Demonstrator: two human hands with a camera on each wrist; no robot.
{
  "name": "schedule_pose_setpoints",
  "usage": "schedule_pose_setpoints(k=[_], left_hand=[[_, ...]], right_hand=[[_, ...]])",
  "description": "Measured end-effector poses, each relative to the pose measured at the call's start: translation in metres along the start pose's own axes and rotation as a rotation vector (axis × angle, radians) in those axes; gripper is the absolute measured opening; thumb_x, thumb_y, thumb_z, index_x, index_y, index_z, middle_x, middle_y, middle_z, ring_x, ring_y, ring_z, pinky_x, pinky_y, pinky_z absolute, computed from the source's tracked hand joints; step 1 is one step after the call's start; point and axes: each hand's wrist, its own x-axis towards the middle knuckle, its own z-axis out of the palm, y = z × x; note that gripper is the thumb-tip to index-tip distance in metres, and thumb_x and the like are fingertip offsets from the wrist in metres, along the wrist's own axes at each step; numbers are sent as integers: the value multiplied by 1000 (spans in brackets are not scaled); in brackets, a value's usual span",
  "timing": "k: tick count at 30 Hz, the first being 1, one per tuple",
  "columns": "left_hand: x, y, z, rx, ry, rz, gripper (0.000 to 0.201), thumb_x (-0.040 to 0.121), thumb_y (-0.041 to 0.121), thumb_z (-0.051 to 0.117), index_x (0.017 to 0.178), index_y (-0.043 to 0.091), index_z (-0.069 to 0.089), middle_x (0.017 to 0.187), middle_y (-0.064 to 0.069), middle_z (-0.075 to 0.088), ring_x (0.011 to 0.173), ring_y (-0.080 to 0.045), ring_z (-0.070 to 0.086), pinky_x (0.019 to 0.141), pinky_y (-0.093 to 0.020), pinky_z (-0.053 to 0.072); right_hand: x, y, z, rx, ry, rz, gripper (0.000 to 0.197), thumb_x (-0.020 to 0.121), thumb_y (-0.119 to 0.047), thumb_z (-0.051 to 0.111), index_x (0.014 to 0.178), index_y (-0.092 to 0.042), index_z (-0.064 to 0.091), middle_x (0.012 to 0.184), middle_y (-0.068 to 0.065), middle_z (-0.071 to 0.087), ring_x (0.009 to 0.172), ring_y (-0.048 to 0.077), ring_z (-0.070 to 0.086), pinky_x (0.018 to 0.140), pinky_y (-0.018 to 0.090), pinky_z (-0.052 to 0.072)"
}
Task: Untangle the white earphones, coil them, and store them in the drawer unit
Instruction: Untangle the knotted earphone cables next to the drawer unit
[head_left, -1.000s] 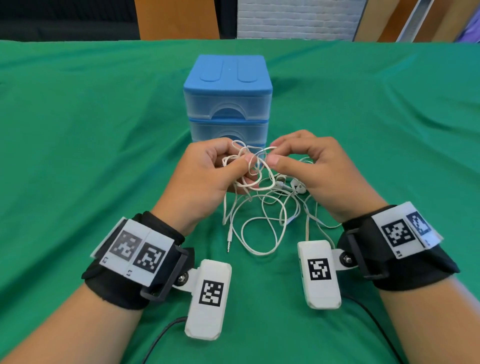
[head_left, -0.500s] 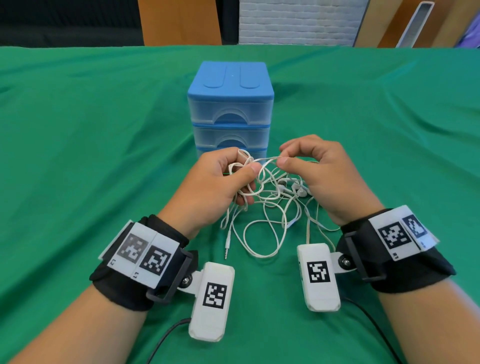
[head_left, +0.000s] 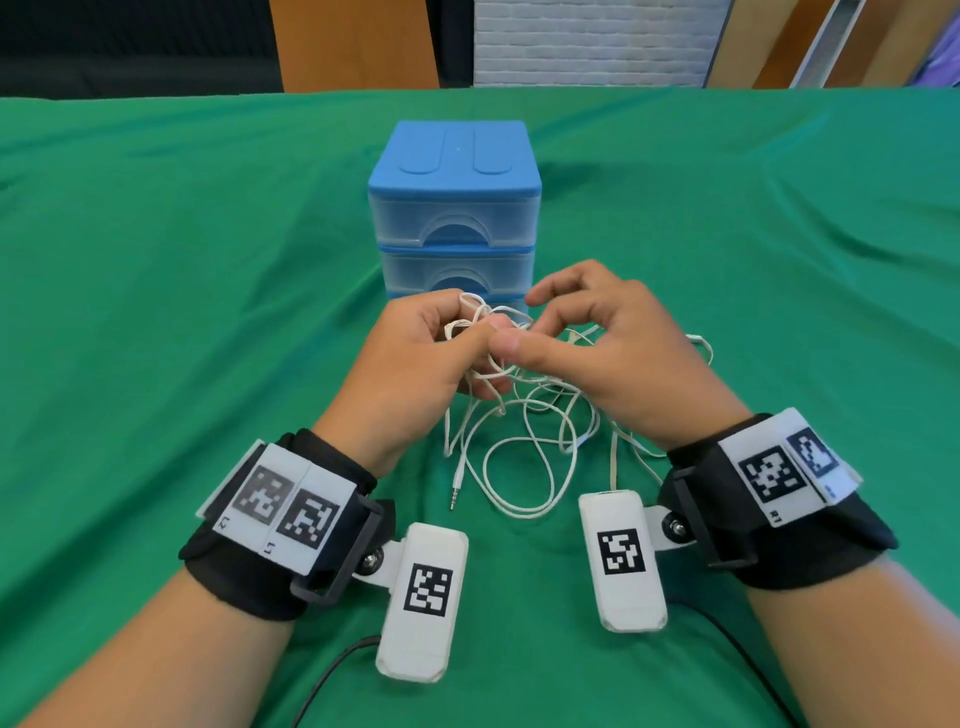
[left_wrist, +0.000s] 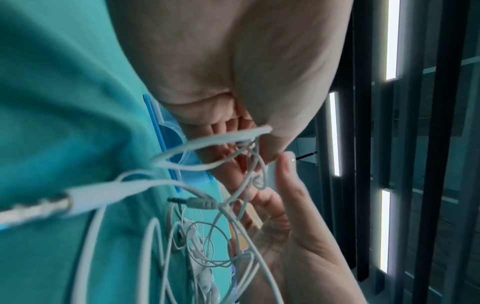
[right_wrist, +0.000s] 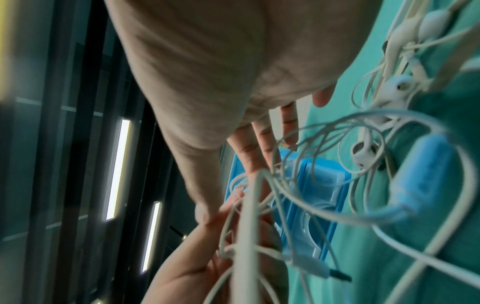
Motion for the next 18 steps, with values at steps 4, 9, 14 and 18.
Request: schedule_pose_setpoints(k=[4, 9, 14, 18], left_hand=[[-1, 1, -1, -7, -38, -8, 14, 96, 7, 62, 85, -1, 64, 67, -7, 63, 57, -14, 61, 56, -28, 55], [-1, 2, -1, 31, -36, -33, 17, 98, 10, 60, 85, -2, 63, 66, -9, 62, 51, -20, 60, 49, -29, 51], [4, -2, -4, 84, 54, -113, 23, 99, 15, 56, 77, 8, 56, 60, -5, 56, 40, -21, 56, 44, -26, 42], [6, -5, -7, 103, 104, -138, 22, 97, 15, 57, 76, 10, 56, 56, -2, 56, 40, -20, 54, 44, -25, 42]], right_hand=[[3, 1, 3, 87, 30, 35, 15, 78, -28, 83, 70, -19, 75, 109, -1, 65, 101, 2, 61, 95, 18, 37], [4, -1, 2, 377, -16, 86, 5, 74, -13, 78, 75, -11, 74, 109, 5, 66, 98, 8, 63, 98, 30, 48], [-1, -13, -12, 615, -113, 138, 6, 76, -14, 59, 72, -19, 61, 113, -6, 64, 100, 3, 55, 82, 36, 29], [-3, -15, -24, 709, -94, 150, 5, 72, -18, 47, 72, -15, 51, 109, -5, 64, 105, 10, 50, 82, 41, 24]])
